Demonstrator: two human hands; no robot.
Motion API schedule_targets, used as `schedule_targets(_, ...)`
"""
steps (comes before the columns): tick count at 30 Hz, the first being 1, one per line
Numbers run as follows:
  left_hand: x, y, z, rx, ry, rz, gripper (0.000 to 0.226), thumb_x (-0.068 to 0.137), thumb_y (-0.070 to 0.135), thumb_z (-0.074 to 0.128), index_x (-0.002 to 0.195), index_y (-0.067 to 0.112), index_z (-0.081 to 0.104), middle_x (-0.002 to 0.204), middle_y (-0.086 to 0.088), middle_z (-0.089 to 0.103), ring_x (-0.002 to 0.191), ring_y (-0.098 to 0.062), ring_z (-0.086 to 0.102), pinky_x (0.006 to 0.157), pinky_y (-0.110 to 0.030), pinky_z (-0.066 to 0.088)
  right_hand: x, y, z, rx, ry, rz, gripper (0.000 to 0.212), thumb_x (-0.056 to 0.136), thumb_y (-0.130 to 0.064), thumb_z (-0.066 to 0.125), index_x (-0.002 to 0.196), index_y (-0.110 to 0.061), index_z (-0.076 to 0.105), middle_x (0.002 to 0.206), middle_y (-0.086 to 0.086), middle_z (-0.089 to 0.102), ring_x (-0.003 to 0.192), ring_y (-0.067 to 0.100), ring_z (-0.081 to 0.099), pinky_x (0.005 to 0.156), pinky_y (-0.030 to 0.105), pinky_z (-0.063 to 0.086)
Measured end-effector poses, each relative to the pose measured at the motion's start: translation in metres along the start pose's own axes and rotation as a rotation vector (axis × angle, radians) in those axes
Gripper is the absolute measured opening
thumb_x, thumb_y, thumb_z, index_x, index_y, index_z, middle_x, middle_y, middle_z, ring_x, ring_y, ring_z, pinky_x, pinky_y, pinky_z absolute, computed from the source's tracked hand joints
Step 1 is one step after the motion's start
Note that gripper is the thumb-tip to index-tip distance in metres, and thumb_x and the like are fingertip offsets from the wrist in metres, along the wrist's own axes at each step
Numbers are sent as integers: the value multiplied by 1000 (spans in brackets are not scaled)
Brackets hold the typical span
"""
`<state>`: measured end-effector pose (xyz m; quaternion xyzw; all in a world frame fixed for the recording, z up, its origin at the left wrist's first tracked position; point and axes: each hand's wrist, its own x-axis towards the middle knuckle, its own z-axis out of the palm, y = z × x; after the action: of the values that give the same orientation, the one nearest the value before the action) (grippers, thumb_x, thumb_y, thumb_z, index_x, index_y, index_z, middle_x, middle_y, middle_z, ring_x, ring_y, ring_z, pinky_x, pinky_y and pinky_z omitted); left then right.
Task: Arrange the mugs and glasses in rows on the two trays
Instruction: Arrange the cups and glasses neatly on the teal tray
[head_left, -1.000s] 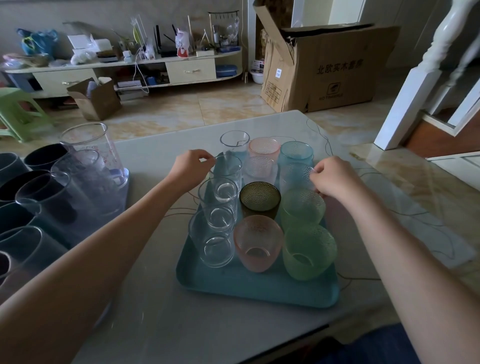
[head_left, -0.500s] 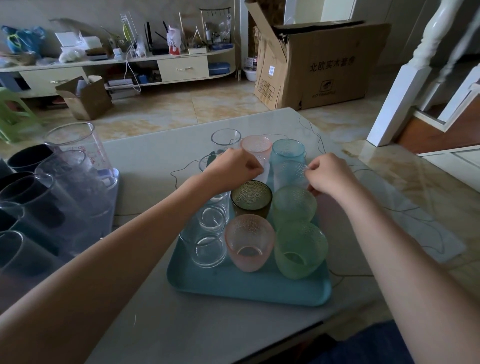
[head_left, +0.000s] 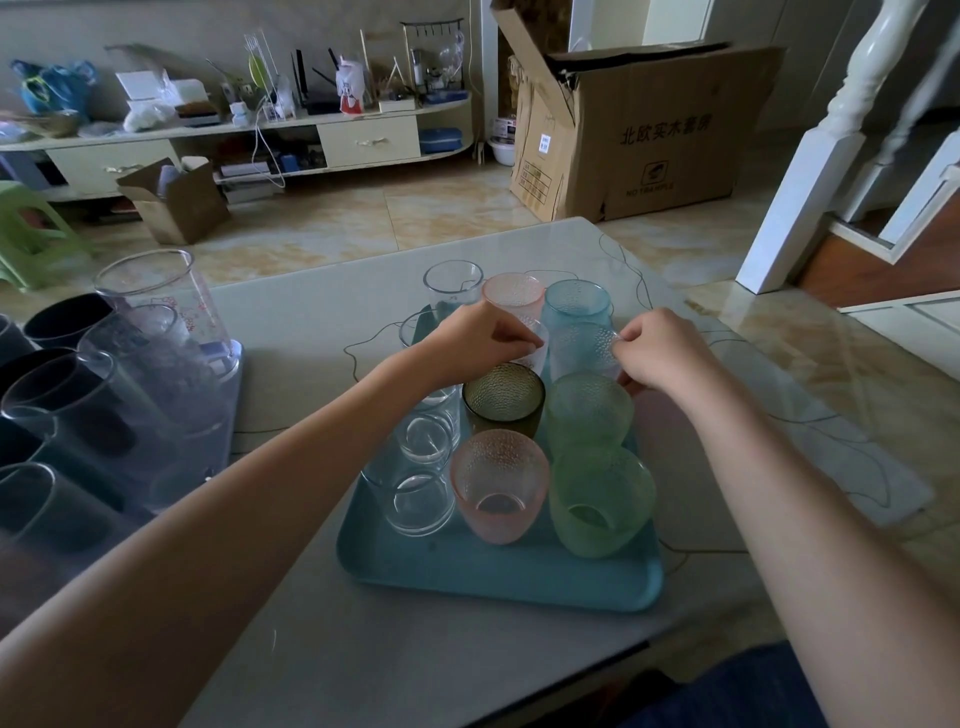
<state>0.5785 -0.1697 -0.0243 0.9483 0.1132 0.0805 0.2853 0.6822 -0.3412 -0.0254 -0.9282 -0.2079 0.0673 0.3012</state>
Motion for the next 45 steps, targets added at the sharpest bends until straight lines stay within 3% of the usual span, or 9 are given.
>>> schedule_targets(5, 1, -1, 2, 3, 1, -7, 23, 87, 24, 63, 109, 20, 70, 105, 2, 72, 90, -6, 61, 83, -20, 46, 0, 0, -3, 1, -29, 0, 23, 90, -17, 51, 81, -4, 67, 68, 11, 70, 47, 15, 60, 47, 19, 42)
schedule_targets(9, -1, -4, -6, -166, 140, -37, 20, 88, 15, 61, 106, 12, 70, 97, -3, 74, 82, -4, 64, 79, -12, 49, -2, 0, -6, -110, 52, -42, 28, 91, -26, 51, 69, -10, 58, 62, 8, 58, 62, 29, 58, 55, 28, 44)
schedule_targets(12, -5, -15, -19, -145, 301, -81, 20, 89, 8, 58, 104, 11, 71, 99, -4, 73, 88, -8, 65, 80, -16, 50, -7, -8, -9, -186, 230, -132, 19, 92, -23, 50, 89, -12, 65, 77, 6, 57, 70, 26, 49, 63, 28, 36)
schedule_targets(17, -21, -44, -35, -2, 465, -234, 25, 88, 10, 55, 110, 11, 67, 111, -6, 68, 94, -14, 60, 79, -21, 43, -16, -31, 1, -115, 122, -461, 19, 91, -18, 56, 102, -24, 70, 97, 1, 68, 83, 19, 56, 77, 32, 44)
schedule_targets(23, -31, -62, -33, -181, 407, -437, 29, 87, 21, 60, 115, 13, 66, 101, -7, 68, 85, -20, 61, 83, -30, 53, -20, -46, 20, -245, 28, -537, 18, 92, -25, 56, 102, -31, 70, 101, -6, 69, 104, 19, 54, 89, 38, 36)
schedule_targets(28, -33, -63, -32, -597, 371, -578, 22, 86, 11, 63, 107, 10, 67, 93, -6, 67, 69, -15, 62, 59, -23, 59, -19, -51, 24, -228, -13, -525, 19, 91, -22, 57, 94, -32, 73, 97, -5, 71, 97, 18, 56, 89, 37, 38)
schedule_targets(33, -33, -65, -32, -646, 364, -548, 17, 87, 13, 64, 103, 11, 68, 92, -4, 67, 75, -17, 65, 59, -24, 60, -17, -50, 26, -166, -36, -544, 19, 89, -16, 59, 90, -26, 75, 90, 0, 71, 89, 16, 54, 84, 33, 47)
schedule_targets(37, -31, -70, -30, -643, 347, -531, 23, 87, 15, 65, 109, 10, 67, 98, -6, 68, 81, -18, 67, 63, -25, 60, -16, -50, 26, -146, -42, -553, 18, 89, -14, 60, 89, -24, 76, 89, 0, 71, 76, 9, 51, 73, 22, 39)
schedule_targets(45, -30, -74, -27, -665, 342, -501, 27, 86, 17, 65, 113, 11, 67, 103, -8, 69, 83, -18, 67, 65, -25, 60, -11, -51, 29, -112, -79, -533, 15, 87, -13, 62, 88, -21, 76, 84, 0, 70, 70, 9, 53, 69, 20, 38)
